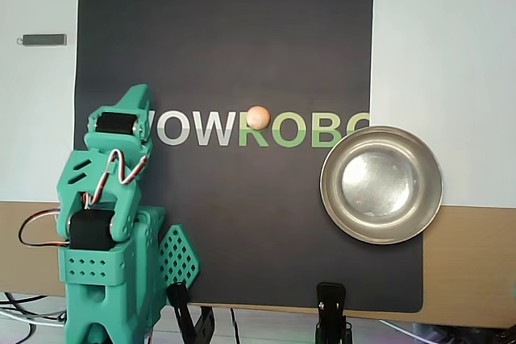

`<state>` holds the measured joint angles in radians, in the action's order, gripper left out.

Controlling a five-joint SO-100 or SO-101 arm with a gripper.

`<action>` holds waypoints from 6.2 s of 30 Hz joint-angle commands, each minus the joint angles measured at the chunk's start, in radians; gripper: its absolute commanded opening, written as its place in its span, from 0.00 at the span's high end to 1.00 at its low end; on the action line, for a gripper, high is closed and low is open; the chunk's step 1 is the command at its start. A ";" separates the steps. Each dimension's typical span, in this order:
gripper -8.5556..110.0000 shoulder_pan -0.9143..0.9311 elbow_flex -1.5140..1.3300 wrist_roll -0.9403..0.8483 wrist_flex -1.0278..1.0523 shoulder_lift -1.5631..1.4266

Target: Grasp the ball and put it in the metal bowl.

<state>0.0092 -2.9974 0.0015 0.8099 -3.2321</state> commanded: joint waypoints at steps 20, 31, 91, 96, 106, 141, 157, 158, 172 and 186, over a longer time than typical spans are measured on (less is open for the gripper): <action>0.93 0.060 1.006 -0.006 0.560 0.839; 0.93 0.077 1.322 -0.006 0.696 1.187; 0.93 0.094 1.298 -1.221 0.683 1.427; 0.93 0.094 1.298 -1.221 0.683 1.427; 0.92 0.094 1.298 -1.221 0.637 1.427; 0.92 0.130 1.262 -1.295 0.597 1.430; 0.92 0.201 1.247 -1.321 0.597 1.453; 0.92 0.204 1.247 -1.321 0.597 1.459; 0.87 0.247 1.241 -1.364 0.597 1.479; 0.80 0.249 1.229 -1.362 0.595 1.479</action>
<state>0.2562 -1.7687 -1.3637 1.4113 -1.7487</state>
